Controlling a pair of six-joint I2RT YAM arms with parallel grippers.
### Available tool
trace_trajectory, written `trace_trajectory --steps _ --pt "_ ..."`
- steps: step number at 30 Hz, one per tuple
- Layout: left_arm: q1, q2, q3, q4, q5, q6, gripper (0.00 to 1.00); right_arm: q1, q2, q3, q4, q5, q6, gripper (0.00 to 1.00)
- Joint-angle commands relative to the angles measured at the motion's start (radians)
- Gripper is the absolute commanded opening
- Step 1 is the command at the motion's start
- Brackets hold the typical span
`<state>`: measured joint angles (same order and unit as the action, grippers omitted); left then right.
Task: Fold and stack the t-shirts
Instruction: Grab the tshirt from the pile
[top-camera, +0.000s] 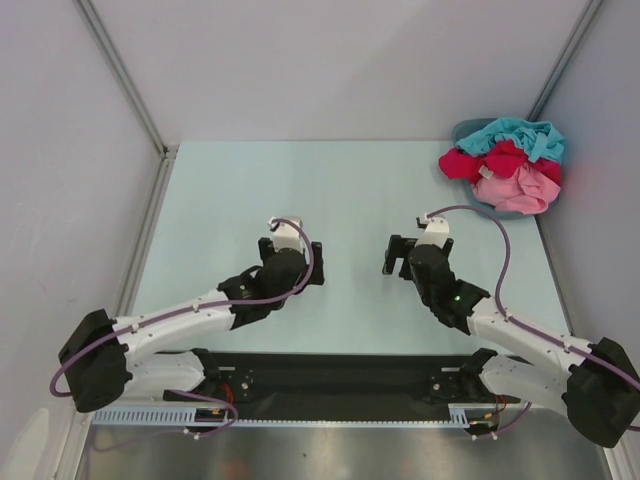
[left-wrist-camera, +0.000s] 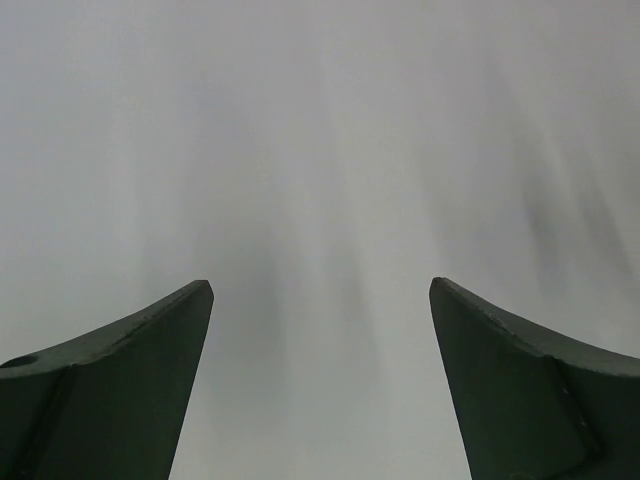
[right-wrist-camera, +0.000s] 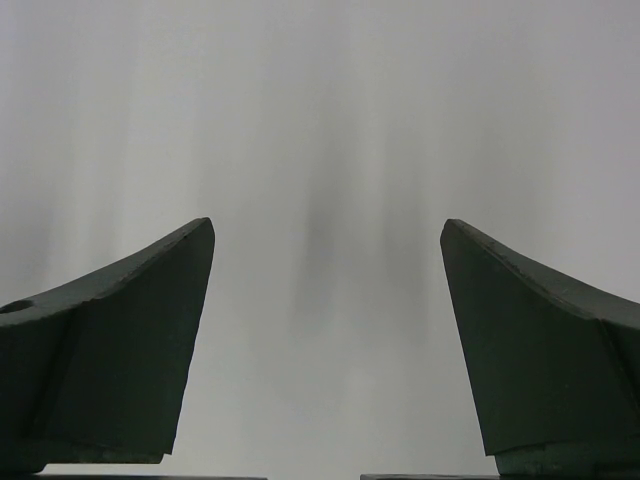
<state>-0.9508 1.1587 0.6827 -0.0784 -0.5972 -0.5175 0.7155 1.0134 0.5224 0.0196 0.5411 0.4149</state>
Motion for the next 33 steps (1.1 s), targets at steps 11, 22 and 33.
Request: trace_trajectory --steps 11,22,33 --pt "-0.002 -0.040 -0.051 0.063 0.068 -0.053 0.95 -0.295 0.394 0.654 -0.237 0.019 0.107 1.00" --pt "-0.003 -0.154 -0.141 0.108 0.116 -0.052 0.96 -0.736 0.815 1.108 -0.449 -0.061 0.107 1.00" --pt "-0.003 -0.077 -0.138 0.144 0.132 -0.038 0.96 -0.824 0.803 0.960 -0.342 -0.085 0.047 1.00"
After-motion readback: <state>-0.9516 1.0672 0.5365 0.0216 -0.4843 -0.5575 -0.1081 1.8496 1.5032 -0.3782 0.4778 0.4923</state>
